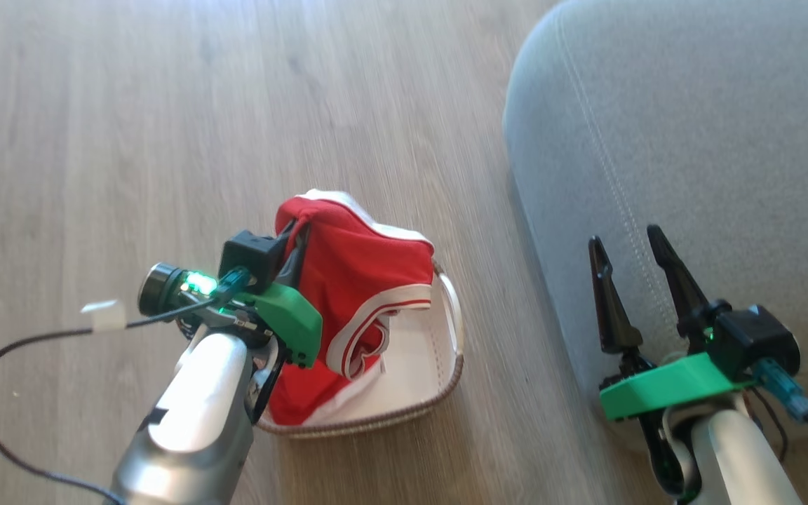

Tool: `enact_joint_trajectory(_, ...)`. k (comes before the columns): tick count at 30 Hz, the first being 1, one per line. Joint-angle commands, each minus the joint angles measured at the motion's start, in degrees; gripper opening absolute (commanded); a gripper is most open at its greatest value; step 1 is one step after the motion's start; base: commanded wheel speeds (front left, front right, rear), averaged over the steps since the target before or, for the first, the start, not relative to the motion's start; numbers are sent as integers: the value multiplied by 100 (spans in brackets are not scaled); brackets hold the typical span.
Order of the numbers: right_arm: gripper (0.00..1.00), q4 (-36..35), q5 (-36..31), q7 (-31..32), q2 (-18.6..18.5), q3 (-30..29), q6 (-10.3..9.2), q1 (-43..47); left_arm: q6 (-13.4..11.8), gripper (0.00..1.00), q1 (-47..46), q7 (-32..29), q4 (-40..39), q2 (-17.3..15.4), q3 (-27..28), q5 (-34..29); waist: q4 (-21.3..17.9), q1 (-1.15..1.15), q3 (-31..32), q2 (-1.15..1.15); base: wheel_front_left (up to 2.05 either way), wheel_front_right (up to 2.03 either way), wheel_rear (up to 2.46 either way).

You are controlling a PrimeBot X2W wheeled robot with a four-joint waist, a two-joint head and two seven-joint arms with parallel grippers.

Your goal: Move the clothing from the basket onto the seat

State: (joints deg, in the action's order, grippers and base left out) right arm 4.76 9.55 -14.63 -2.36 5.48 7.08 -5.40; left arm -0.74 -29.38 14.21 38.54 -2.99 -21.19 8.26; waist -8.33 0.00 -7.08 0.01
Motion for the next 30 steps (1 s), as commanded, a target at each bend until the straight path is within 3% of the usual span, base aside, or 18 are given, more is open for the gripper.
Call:
enact_joint_trajectory(1, 100, -161, -34, -37, -52, 84, 41, -38, -50, 0, -92, 78, -428, -135, 270, 17, 91, 0, 254, -1, 0, 0, 0)
enact_joint_trajectory(21, 100, -191, -37, -37, -52, 68, 41, 337, -131, 0, 459, 78, -3607, -9, 1121, -91, 263, 0, 888, -1, 0, 0, 0)
enact_joint_trajectory(30, 100, -169, -49, -37, -52, 66, 41, 424, -234, 0, 532, 79, -4327, 9, 903, 194, 242, 0, 962, -1, 0, 0, 0)
